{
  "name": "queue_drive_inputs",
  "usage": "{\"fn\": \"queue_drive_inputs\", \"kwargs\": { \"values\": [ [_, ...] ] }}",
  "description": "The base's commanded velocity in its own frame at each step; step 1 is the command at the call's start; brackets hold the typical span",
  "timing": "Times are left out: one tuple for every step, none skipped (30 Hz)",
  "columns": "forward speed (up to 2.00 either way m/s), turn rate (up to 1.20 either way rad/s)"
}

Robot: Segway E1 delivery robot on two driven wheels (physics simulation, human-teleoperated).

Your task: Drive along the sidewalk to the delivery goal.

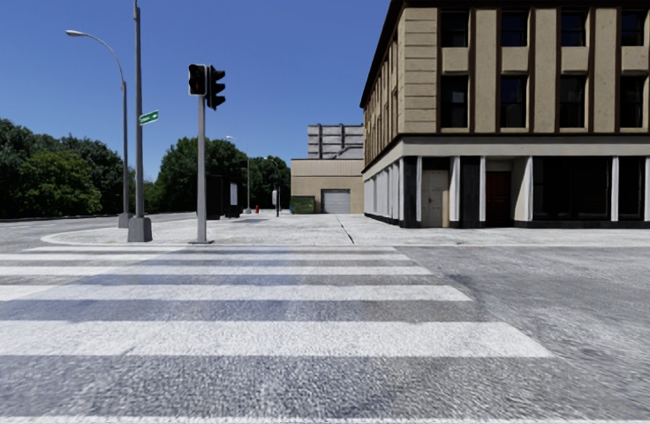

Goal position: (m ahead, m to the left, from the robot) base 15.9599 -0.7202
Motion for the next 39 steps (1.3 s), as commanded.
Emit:
{"fn": "queue_drive_inputs", "kwargs": {
  "values": [
    [1.22,0.0],
    [1.24,0.0],
    [1.25,0.0],
    [1.26,0.0],
    [1.26,0.0],
    [1.27,0.0],
    [1.27,0.0],
    [1.28,0.0],
    [1.28,0.0],
    [1.91,0.0],
    [2.0,0.0],
    [2.0,0.0],
    [2.0,0.0],
    [2.0,0.0],
    [2.0,0.0],
    [2.0,0.0],
    [2.0,0.0],
    [2.0,0.0],
    [2.0,0.0],
    [2.0,0.0],
    [2.0,0.0],
    [2.0,0.0],
    [2.0,0.0],
    [2.0,0.0],
    [2.0,0.0],
    [2.0,0.05],
    [2.0,0.08],
    [2.0,0.08],
    [2.0,0.11],
    [2.0,0.11],
    [2.0,0.13],
    [2.0,0.13],
    [2.0,0.14],
    [2.0,0.15],
    [2.0,0.15],
    [2.0,0.15],
    [2.0,0.17],
    [2.0,0.2],
    [2.0,0.2]
  ]
}}
